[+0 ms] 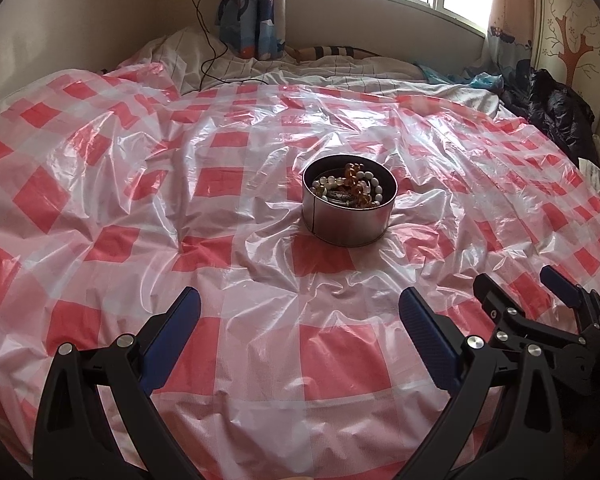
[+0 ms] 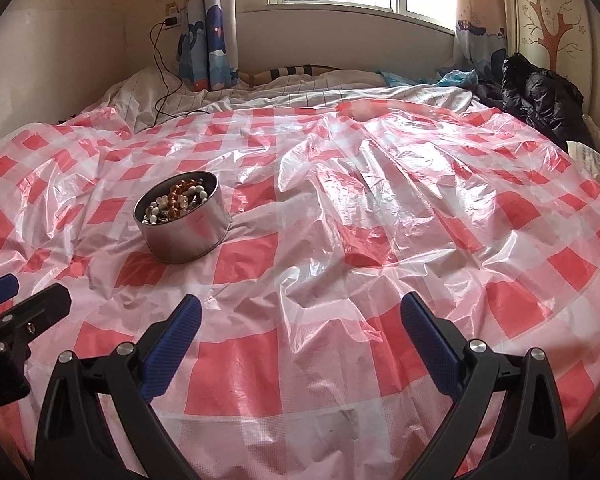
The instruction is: Organize jewelry
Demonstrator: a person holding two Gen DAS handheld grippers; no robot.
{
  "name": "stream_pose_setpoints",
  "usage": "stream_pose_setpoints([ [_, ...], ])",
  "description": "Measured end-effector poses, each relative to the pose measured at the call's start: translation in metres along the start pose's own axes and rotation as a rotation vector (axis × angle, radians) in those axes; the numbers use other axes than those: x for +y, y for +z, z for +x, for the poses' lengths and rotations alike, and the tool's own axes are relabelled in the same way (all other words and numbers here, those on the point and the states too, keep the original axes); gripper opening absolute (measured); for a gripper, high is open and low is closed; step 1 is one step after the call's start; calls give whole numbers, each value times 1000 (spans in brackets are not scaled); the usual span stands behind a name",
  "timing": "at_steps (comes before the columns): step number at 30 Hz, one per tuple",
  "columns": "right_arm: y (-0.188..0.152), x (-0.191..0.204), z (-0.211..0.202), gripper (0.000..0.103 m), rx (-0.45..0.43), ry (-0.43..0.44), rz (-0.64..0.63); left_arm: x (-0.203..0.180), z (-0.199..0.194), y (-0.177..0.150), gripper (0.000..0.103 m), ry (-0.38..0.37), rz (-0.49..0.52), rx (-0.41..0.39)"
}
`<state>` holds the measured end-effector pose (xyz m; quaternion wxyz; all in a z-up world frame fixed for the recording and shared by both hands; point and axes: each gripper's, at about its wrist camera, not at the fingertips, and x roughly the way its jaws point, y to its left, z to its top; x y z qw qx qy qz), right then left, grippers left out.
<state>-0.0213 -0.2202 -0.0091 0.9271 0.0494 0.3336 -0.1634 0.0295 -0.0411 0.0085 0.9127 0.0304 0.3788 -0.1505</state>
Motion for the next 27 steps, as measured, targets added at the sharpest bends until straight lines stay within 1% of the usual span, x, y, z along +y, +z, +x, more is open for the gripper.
stream_pose_setpoints([
  [4, -3, 2, 3, 95, 3, -10, -11, 1, 0, 1, 95, 3, -1, 8],
  [8, -5, 3, 7, 95, 15, -13, -16, 4, 5, -2, 95, -14, -33, 54],
  [9, -5, 3, 8, 95, 19, -15, -16, 5, 4, -3, 95, -28, -43, 55],
  [11, -7, 3, 11, 95, 30, -17, -13, 6, 1, -4, 95, -55, -47, 24],
  [13, -8, 2, 13, 95, 35, -20, -12, 5, -3, -4, 95, -41, -34, 0],
  [15, -8, 2, 14, 95, 34, -23, -9, 4, -2, -5, 95, -40, -31, 7],
  [19, -9, 3, 15, 95, 33, -28, -17, 6, 8, -3, 95, -18, -52, 69],
  [22, -10, 6, 17, 95, 39, -31, -28, 10, 15, -2, 95, -33, -83, 122],
  [23, -11, 6, 17, 95, 41, -32, -30, 10, 16, -3, 95, -35, -86, 124],
  [27, -12, 8, 19, 95, 46, -35, -38, 6, 10, -3, 95, 21, -45, 79],
])
